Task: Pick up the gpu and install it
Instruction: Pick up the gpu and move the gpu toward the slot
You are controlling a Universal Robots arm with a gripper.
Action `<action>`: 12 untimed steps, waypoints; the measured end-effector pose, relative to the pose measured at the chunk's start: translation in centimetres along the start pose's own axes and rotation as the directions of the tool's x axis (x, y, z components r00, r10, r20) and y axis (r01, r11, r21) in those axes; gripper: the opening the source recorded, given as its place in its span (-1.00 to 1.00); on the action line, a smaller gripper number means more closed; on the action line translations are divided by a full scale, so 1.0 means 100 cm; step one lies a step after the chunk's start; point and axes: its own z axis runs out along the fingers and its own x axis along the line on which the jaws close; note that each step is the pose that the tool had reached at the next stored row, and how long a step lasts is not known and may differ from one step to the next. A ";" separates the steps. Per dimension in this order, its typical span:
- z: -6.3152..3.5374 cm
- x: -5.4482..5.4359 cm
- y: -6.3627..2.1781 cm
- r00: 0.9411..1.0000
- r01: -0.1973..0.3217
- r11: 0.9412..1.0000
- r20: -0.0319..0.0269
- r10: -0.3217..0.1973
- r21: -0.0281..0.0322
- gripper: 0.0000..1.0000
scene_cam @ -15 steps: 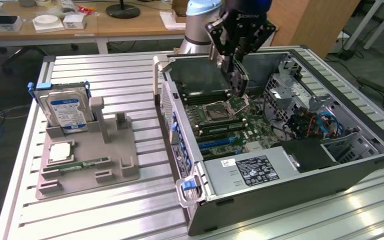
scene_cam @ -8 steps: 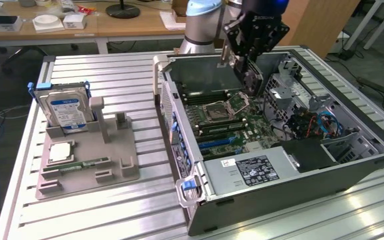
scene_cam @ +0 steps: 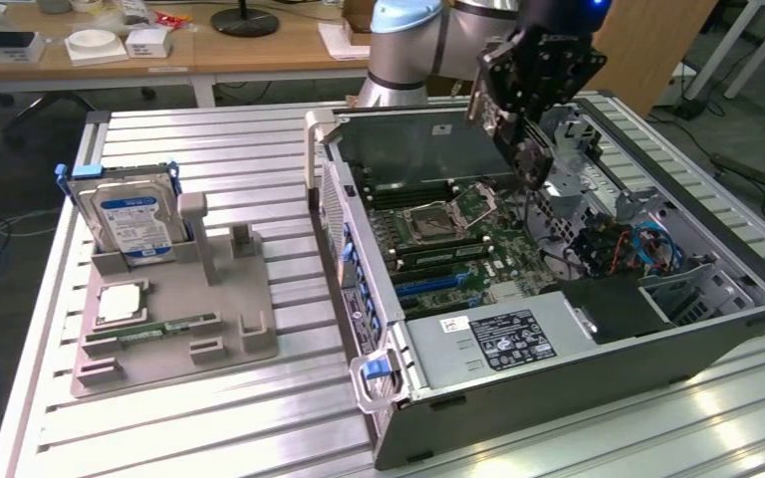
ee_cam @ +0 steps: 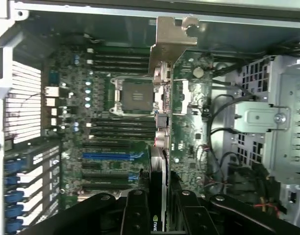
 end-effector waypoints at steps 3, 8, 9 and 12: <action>0.0012 -0.013 -0.0003 1.000 0.000 1.000 0.001 0.000 0.000 -0.48; 0.0020 -0.024 -0.0005 1.000 0.000 1.000 0.002 0.000 0.000 -0.48; 0.0021 -0.024 -0.0005 1.000 0.000 1.000 0.002 0.000 0.000 -0.48; 0.0021 -0.024 -0.0005 1.000 0.000 1.000 0.002 0.000 0.000 -0.48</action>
